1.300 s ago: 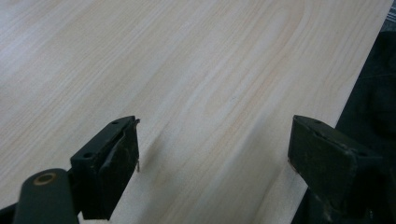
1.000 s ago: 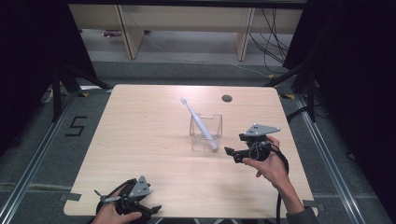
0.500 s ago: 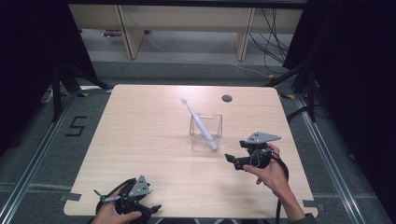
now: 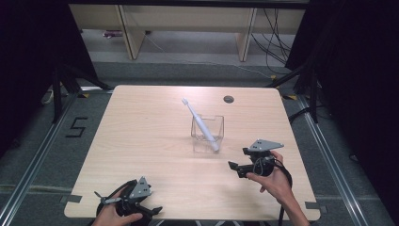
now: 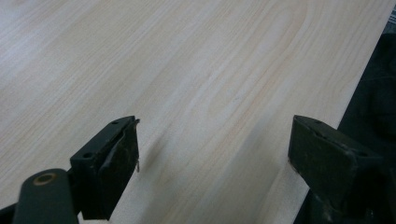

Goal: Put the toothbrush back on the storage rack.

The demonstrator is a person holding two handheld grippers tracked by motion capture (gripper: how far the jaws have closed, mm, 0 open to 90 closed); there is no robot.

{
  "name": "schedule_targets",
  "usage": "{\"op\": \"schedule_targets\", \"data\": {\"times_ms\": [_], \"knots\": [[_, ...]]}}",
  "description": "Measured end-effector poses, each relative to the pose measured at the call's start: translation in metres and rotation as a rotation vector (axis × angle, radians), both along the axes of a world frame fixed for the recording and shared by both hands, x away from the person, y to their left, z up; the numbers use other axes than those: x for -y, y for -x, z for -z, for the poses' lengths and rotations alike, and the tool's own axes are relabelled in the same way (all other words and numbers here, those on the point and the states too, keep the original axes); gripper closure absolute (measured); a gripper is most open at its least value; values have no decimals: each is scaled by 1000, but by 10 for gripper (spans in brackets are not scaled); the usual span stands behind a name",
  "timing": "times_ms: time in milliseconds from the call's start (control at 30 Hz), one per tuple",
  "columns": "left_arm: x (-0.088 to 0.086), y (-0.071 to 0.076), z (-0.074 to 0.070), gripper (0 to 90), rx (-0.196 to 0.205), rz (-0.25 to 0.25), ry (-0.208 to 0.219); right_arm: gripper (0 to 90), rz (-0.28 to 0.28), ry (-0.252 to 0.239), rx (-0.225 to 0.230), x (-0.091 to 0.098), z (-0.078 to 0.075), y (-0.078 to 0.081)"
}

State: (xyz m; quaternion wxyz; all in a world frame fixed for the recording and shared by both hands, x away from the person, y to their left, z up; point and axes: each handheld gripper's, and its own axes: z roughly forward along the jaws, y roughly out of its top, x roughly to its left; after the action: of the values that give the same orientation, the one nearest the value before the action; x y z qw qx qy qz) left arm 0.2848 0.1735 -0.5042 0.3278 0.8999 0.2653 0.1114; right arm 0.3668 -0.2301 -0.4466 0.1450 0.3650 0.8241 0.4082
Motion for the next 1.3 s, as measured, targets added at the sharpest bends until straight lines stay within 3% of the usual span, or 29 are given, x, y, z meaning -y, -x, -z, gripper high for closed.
{"op": "schedule_targets", "data": {"times_ms": [167, 233, 300, 400, 567, 600, 700, 800, 833, 867, 967, 1000, 1100, 1133, 1200, 1267, 1300], "knots": [[0, 0, 0, 156, 2, 0, -1, 210, 23, -12, -29, 4, 4, 4], [0, 0, 0, 156, -15, -9, 1, 209, 11, -1, -8, 7, 5, 4], [0, 0, 0, 156, 0, -3, 1, 209, 26, -18, -26, 6, 7, 6], [0, 0, 0, 156, 1, -2, 2, 209, 15, -3, -32, 7, 8, 9], [0, -1, 0, 156, -9, 3, -6, 210, 7, -9, -15, 8, 12, 12], [0, -1, 0, 156, -7, 3, -6, 209, 27, -18, -51, 8, 12, 16], [0, 0, 0, 156, 1, -1, -3, 209, 11, -2, -27, 11, 14, 17], [0, 0, 1, 156, -12, -15, 3, 209, 23, -19, -46, 12, 17, 22], [1, 0, 1, 156, -10, -19, 6, 209, 16, -10, -28, 14, 17, 22], [0, -1, 0, 156, -5, 6, -9, 209, 13, -19, -33, 14, 18, 23], [1, -1, 1, 156, -7, 1, -9, 209, 19, -37, -43, 15, 21, 28], [1, -1, 1, 156, -7, 1, -9, 209, 18, -9, -23, 17, 20, 29], [0, -1, 1, 156, -19, -11, -5, 209, 15, -27, -36, 18, 20, 33], [0, -1, 1, 156, -16, -14, -2, 209, 7, -20, -17, 20, 20, 33], [0, -1, 0, 156, -8, 2, -10, 209, 16, -31, -30, 19, 20, 36], [0, -1, 0, 156, -7, 0, -9, 209, 12, -26, -10, 21, 20, 36], [0, -1, 0, 156, -7, 2, -11, 209, 12, -24, -29, 21, 20, 37]]}}
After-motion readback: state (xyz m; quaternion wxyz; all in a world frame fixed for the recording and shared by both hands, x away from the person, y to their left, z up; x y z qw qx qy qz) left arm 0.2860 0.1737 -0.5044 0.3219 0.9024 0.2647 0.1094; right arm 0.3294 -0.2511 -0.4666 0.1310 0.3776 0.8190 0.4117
